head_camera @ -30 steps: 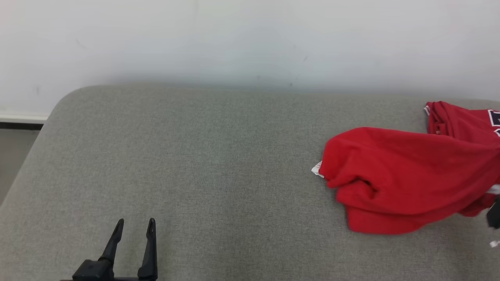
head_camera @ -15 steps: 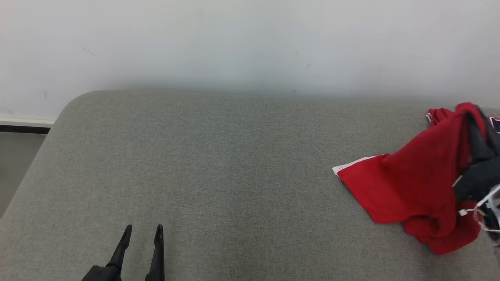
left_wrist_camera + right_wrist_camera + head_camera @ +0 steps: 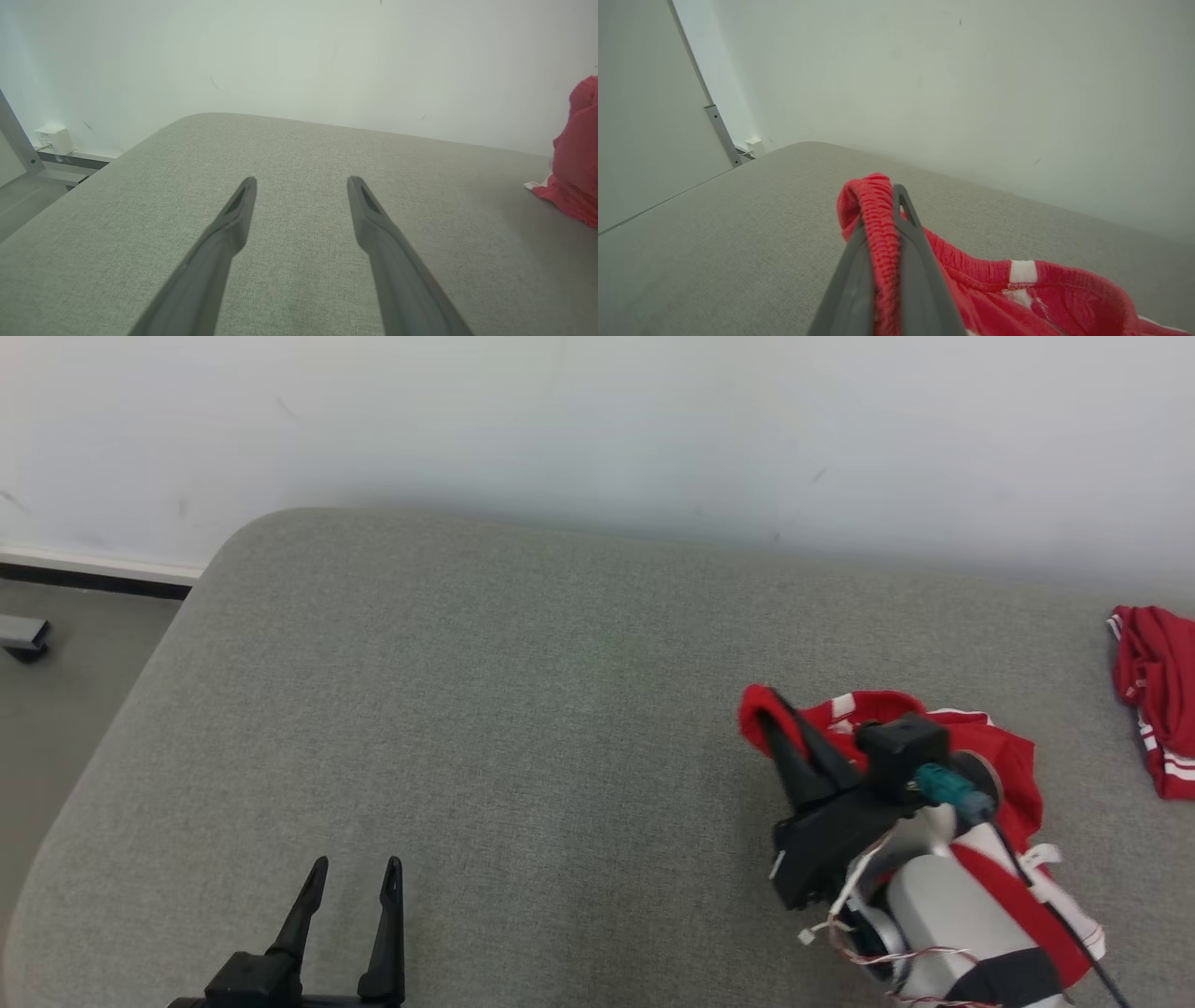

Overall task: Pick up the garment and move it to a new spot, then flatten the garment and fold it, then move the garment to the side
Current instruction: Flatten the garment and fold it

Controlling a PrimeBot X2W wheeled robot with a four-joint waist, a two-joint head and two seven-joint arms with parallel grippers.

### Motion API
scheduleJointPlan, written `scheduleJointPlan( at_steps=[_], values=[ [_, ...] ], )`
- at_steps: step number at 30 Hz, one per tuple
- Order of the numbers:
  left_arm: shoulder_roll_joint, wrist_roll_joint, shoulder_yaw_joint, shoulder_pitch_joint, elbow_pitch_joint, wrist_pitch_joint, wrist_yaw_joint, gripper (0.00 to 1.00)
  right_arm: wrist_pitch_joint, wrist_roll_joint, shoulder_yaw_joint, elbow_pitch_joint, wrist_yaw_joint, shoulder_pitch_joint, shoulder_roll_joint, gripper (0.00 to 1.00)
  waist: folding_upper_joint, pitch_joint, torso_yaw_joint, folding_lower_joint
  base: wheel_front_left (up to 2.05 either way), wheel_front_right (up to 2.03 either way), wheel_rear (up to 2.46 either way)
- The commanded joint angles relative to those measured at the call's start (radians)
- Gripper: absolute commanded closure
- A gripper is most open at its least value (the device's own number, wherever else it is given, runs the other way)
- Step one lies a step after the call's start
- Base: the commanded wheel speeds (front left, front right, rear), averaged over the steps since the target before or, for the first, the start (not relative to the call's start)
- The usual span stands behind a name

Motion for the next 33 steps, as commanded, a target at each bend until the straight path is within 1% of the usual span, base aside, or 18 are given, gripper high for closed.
scheduleJointPlan(
  at_steps=[1,6,9,10,11,12,17,21,25,30,33],
  values=[
    [-0.003,-0.013,-0.001,-0.016,0.004,-0.003,-0.004,0.00,-0.018,0.011,0.045,0.034,-0.003,-0.019,0.038,1.00,-0.0001,0.025,0.030,0.0000,0.00,0.00,0.00],
    [-0.009,-0.012,-0.007,-0.032,0.011,-0.003,-0.006,0.00,-0.062,0.011,0.145,0.145,-0.003,-0.059,0.104,1.00,-0.0001,0.047,0.059,0.0000,0.00,0.00,0.00],
    [-0.010,-0.013,-0.010,-0.040,0.015,-0.003,-0.007,0.00,-0.083,0.030,0.192,0.218,-0.003,-0.081,0.126,1.00,-0.0001,0.054,0.068,0.0000,0.00,0.00,0.00],
    [-0.011,-0.013,-0.011,-0.042,0.017,-0.003,-0.007,0.00,-0.090,0.035,0.202,0.242,-0.003,-0.087,0.129,0.80,-0.0001,0.056,0.070,0.0000,0.00,0.00,0.00],
    [-0.012,-0.012,-0.012,-0.043,0.018,-0.003,-0.007,0.00,-0.094,0.042,0.218,0.265,-0.003,-0.093,0.132,0.38,-0.0001,0.057,0.072,0.0000,0.00,0.00,0.00],
    [-0.013,-0.012,-0.013,-0.045,0.020,-0.003,-0.007,0.00,-0.099,0.053,0.232,0.282,-0.003,-0.098,0.135,0.00,-0.0001,0.057,0.072,0.0000,0.00,0.00,0.00],
    [-0.014,-0.006,-0.006,-0.043,0.023,-0.003,-0.007,0.00,-0.121,0.096,0.274,0.319,-0.003,-0.111,0.138,0.00,-0.0001,0.045,0.054,0.0000,0.00,0.00,0.00],
    [-0.015,0.000,0.004,-0.026,0.021,-0.003,-0.006,0.00,-0.134,0.124,0.303,0.308,-0.003,-0.119,0.139,0.00,-0.0001,0.023,0.022,0.0000,0.00,0.00,0.00],
    [-0.015,-0.001,0.014,-0.016,0.019,-0.003,-0.007,0.00,-0.139,0.150,0.308,0.276,-0.003,-0.086,0.110,0.00,-0.0001,0.006,-0.010,0.0000,0.00,0.00,0.00],
    [-0.015,0.004,0.017,-0.018,0.017,-0.003,-0.007,0.00,-0.134,0.182,0.368,0.264,-0.003,-0.047,0.069,0.00,-0.0001,0.000,-0.034,0.0000,0.00,0.00,0.00],
    [-0.016,0.006,0.013,-0.021,0.020,-0.003,-0.008,0.00,-0.130,0.205,0.409,0.267,-0.003,-0.027,0.067,0.00,-0.0001,-0.001,-0.035,0.0000,0.00,0.00,0.00]
  ],
)
